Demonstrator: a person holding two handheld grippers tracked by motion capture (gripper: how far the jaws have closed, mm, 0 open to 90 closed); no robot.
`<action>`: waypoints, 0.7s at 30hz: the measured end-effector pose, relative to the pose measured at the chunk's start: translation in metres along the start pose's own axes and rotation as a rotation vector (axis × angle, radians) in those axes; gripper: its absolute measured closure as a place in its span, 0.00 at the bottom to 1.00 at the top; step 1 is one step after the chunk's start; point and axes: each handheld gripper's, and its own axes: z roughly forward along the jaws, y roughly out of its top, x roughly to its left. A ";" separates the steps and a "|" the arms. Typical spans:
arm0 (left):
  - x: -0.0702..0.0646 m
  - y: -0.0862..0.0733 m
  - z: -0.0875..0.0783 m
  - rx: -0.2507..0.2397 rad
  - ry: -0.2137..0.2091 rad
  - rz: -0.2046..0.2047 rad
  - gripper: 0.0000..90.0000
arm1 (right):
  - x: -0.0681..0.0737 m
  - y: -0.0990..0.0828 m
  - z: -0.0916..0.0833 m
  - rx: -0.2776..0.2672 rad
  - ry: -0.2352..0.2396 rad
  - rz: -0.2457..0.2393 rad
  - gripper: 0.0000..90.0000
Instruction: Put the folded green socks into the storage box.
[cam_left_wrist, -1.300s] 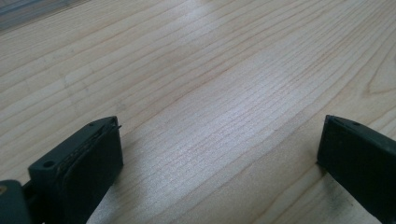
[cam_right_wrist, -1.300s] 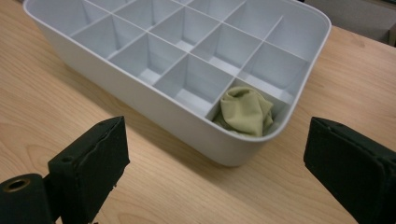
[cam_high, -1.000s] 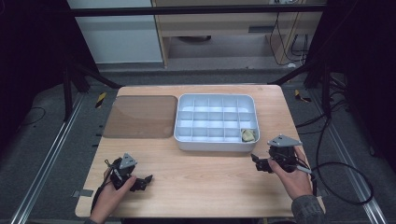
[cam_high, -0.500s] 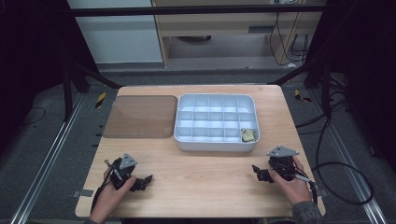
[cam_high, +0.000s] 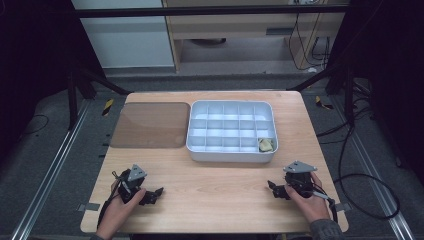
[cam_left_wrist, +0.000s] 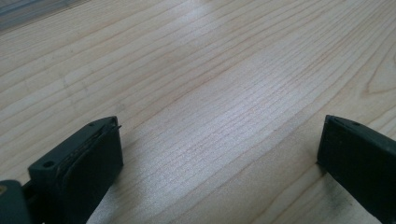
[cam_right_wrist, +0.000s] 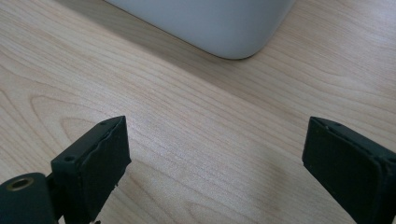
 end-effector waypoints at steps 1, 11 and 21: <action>0.000 0.000 0.000 0.000 0.000 0.000 0.00 | 0.000 0.000 0.001 0.001 -0.001 -0.001 0.09; 0.000 0.000 0.000 -0.005 -0.002 0.000 0.00 | 0.002 -0.003 0.010 0.007 -0.007 0.003 0.08; 0.004 0.009 0.004 0.013 -0.012 0.038 0.02 | -0.003 -0.001 0.020 0.011 -0.009 0.078 0.04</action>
